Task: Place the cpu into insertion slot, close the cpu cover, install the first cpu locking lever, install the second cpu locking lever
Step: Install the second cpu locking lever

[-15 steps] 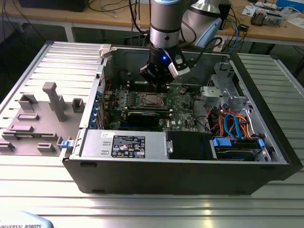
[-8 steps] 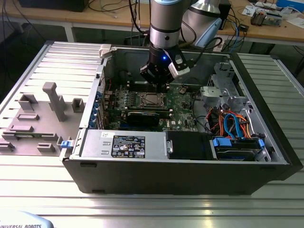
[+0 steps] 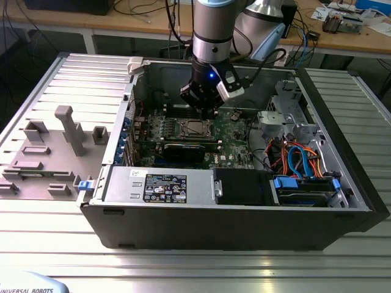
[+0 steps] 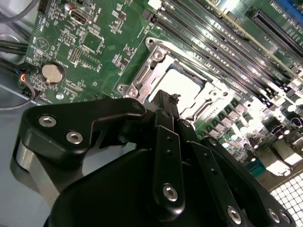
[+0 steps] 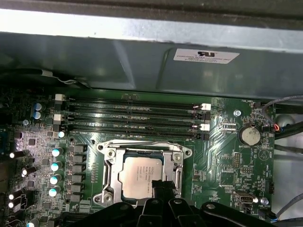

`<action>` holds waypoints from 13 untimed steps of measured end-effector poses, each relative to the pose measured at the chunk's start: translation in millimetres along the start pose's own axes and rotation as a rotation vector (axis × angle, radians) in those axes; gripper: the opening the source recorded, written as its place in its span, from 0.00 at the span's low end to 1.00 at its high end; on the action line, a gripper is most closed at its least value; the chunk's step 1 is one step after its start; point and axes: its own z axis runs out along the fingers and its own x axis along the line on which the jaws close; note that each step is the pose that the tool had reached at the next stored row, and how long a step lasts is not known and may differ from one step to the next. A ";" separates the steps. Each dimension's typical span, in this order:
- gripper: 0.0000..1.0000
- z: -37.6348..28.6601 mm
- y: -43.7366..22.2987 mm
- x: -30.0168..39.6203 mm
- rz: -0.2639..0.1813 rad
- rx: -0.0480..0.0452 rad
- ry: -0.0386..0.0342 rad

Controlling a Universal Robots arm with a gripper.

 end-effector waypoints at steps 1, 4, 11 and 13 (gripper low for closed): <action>0.11 0.3 -0.6 0.1 0.000 0.0011 -0.0001; 0.11 1.1 -3.0 0.2 0.000 0.0067 0.0004; 0.11 1.2 -3.7 0.3 0.000 0.0090 0.0005; 0.11 1.2 -3.7 0.3 0.000 0.0090 0.0005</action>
